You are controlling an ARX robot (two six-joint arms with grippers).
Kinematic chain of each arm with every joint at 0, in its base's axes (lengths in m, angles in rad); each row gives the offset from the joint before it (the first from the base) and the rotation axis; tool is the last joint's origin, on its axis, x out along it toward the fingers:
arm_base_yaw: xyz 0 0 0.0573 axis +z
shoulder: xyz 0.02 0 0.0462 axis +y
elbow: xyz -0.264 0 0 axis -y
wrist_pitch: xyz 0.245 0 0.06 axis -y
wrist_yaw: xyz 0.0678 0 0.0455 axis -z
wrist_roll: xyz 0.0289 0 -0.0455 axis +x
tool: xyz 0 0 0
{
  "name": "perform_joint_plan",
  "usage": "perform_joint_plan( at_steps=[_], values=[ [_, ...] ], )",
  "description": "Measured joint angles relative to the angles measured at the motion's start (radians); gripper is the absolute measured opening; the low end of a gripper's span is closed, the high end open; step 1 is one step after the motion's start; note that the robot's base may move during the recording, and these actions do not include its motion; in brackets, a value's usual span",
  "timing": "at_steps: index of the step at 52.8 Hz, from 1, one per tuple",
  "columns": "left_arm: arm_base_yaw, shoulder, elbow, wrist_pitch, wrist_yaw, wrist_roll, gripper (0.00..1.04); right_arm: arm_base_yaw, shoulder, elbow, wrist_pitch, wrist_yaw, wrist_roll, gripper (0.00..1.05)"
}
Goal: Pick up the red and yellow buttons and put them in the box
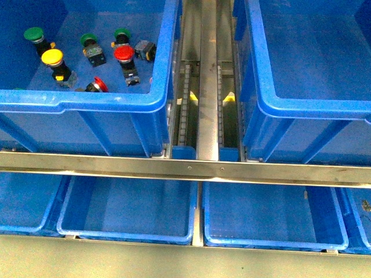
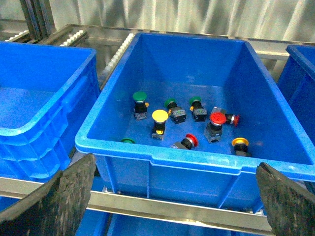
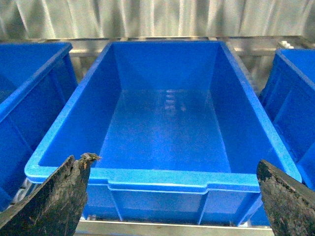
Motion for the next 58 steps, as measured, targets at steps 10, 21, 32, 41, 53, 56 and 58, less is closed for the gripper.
perform_joint_plan(
  at_steps=[10, 21, 32, 41, 53, 56, 58],
  values=[
    [0.0, 0.0, 0.0, 0.0, 0.0, 0.0, 0.97, 0.0, 0.0, 0.0, 0.0, 0.0, 0.0, 0.98],
    [-0.012, 0.11, 0.078, -0.187, -0.159, -0.098, 0.97, 0.0, 0.0, 0.0, 0.0, 0.0, 0.0, 0.98],
    [0.308, 0.614, 0.362, -0.118, 0.009, -0.092, 0.97, 0.0, 0.0, 0.0, 0.0, -0.001, 0.0, 0.98],
    [0.428, 0.946, 0.555, -0.024, 0.307, 0.148, 0.97, 0.0, 0.0, 0.0, 0.0, 0.0, 0.0, 0.98],
    [0.342, 1.32, 0.729, 0.07, 0.393, 0.386, 0.97, 0.0, 0.0, 0.0, 0.0, 0.0, 0.0, 0.98],
    [0.313, 1.401, 0.782, 0.089, 0.397, 0.415, 0.97, 0.0, 0.0, 0.0, 0.0, 0.0, 0.0, 0.98],
    [0.296, 1.448, 0.813, 0.092, 0.393, 0.43, 0.97, 0.0, 0.0, 0.0, 0.0, 0.0, 0.0, 0.98]
  ],
)
